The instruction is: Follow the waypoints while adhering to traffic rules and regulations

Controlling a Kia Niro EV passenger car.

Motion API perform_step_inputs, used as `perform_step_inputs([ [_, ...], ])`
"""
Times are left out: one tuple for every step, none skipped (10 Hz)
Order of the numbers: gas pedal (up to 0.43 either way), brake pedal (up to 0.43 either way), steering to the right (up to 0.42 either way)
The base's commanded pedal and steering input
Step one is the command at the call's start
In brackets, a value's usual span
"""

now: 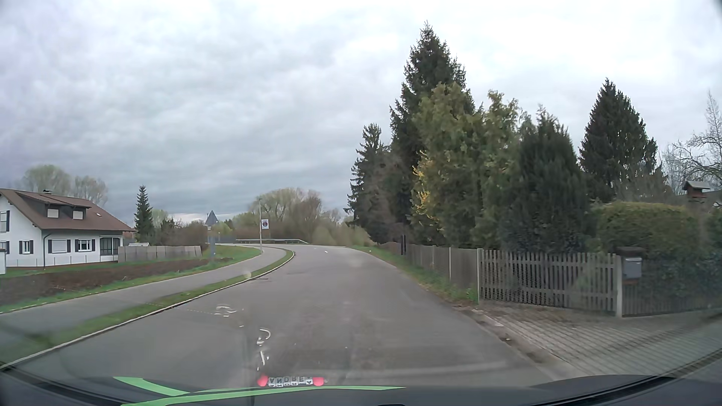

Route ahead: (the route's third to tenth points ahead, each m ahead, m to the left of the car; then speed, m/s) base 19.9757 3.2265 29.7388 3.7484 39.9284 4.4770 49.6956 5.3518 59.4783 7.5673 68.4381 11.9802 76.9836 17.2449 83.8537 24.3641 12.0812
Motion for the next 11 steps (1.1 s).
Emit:
perform_step_inputs([
  [0.087, 0.0, -0.002],
  [0.087, 0.0, -0.002],
  [0.087, 0.0, -0.002],
  [0.087, 0.0, -0.002],
  [0.079, 0.0, -0.002],
  [0.079, 0.0, -0.002],
  [0.079, 0.0, -0.002],
  [0.079, 0.0, -0.003],
  [0.079, 0.0, -0.004],
  [0.079, 0.0, -0.004],
  [0.079, 0.0, -0.004],
])
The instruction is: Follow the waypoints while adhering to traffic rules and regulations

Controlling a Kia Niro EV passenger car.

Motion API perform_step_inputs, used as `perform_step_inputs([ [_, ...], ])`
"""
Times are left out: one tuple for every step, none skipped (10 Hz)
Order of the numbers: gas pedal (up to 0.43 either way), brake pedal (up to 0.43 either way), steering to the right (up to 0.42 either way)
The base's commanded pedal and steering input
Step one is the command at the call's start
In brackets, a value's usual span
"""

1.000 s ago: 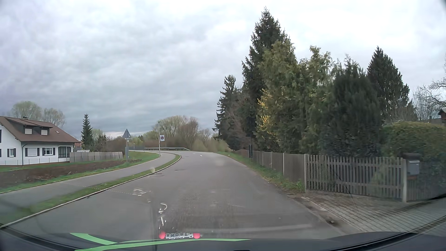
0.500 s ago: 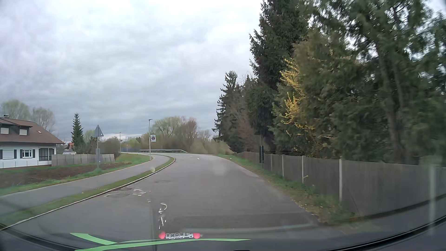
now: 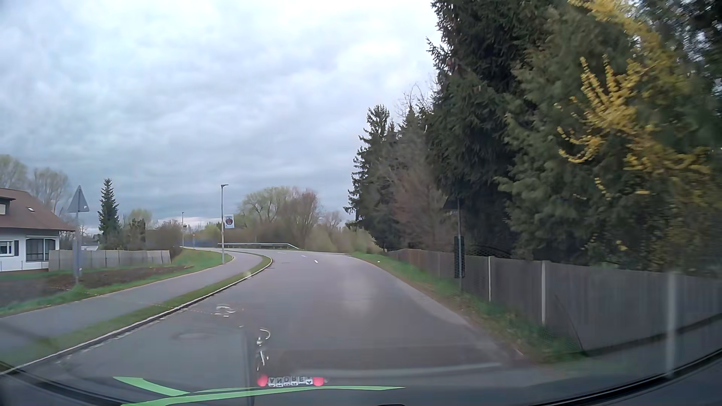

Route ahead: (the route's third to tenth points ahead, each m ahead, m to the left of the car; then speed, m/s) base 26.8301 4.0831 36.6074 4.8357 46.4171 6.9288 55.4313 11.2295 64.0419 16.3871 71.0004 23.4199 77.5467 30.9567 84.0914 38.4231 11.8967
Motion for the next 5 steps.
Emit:
perform_step_inputs([
  [0.079, 0.0, -0.004],
  [0.079, 0.0, -0.004],
  [0.079, 0.0, -0.004],
  [0.079, 0.0, -0.005],
  [0.079, 0.0, -0.007],
])
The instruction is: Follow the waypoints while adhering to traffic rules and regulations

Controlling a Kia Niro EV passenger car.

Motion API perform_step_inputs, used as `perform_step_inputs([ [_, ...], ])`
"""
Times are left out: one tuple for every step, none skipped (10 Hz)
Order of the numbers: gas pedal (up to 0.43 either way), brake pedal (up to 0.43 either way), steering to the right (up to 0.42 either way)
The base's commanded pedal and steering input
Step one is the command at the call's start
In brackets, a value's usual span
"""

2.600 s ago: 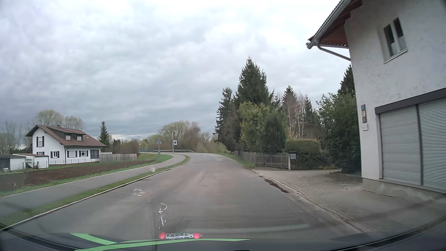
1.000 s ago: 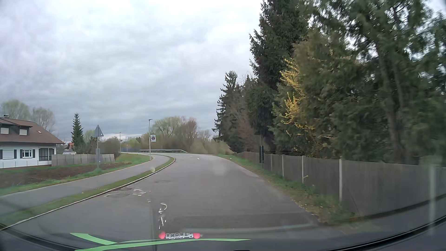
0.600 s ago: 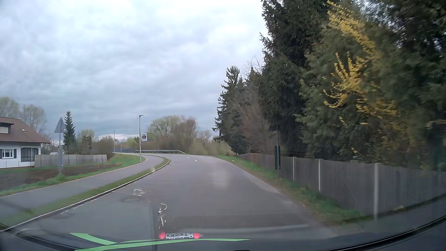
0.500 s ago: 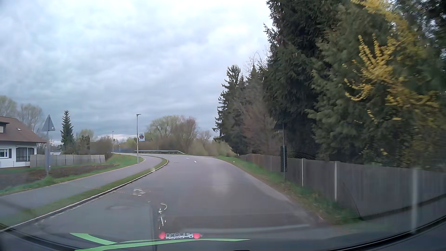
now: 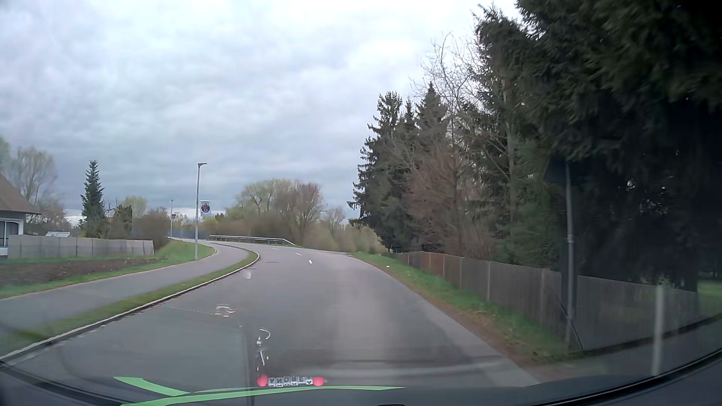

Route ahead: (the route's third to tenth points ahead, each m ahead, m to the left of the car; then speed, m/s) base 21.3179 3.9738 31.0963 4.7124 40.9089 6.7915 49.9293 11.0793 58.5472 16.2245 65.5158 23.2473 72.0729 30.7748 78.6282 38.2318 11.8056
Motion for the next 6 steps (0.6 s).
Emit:
perform_step_inputs([
  [0.067, 0.0, -0.007],
  [0.067, 0.0, -0.008],
  [0.067, 0.0, -0.008],
  [0.067, 0.0, -0.008],
  [0.067, 0.0, -0.009],
  [0.067, 0.0, -0.01],
])
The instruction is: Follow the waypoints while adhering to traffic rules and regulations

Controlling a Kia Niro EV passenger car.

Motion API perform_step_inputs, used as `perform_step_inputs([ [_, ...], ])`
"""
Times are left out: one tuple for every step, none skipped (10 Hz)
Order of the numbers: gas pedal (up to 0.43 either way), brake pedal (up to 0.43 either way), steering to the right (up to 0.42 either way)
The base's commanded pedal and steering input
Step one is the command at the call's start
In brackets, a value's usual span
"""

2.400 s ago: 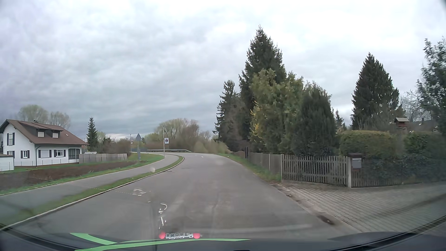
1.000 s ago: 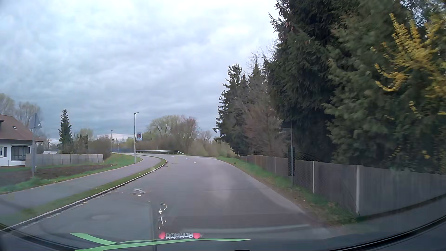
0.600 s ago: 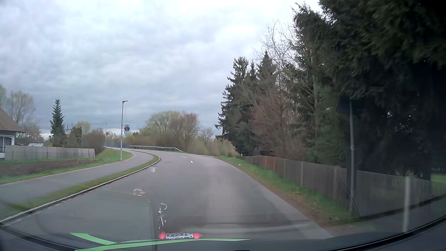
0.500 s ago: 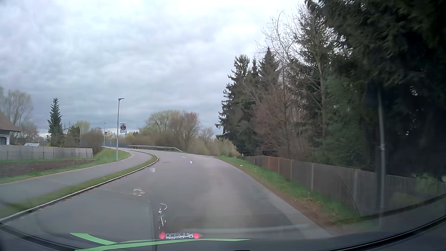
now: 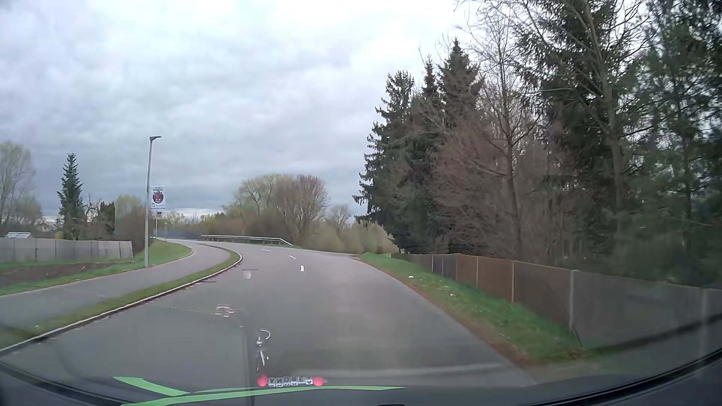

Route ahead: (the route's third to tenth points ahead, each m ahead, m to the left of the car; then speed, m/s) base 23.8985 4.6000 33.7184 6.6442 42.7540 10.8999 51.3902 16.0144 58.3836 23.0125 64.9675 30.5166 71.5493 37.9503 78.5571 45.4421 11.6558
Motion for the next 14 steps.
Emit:
perform_step_inputs([
  [0.067, 0.0, -0.011],
  [0.067, 0.0, -0.012],
  [0.067, 0.0, -0.014],
  [0.067, 0.0, -0.016],
  [0.067, 0.0, -0.02],
  [0.067, 0.0, -0.023],
  [0.067, 0.0, -0.027],
  [0.067, 0.0, -0.029],
  [0.067, 0.0, -0.03],
  [0.067, 0.0, -0.034],
  [0.067, 0.0, -0.038],
  [0.079, 0.0, -0.039],
  [0.079, 0.0, -0.041],
  [0.087, 0.0, -0.045],
])
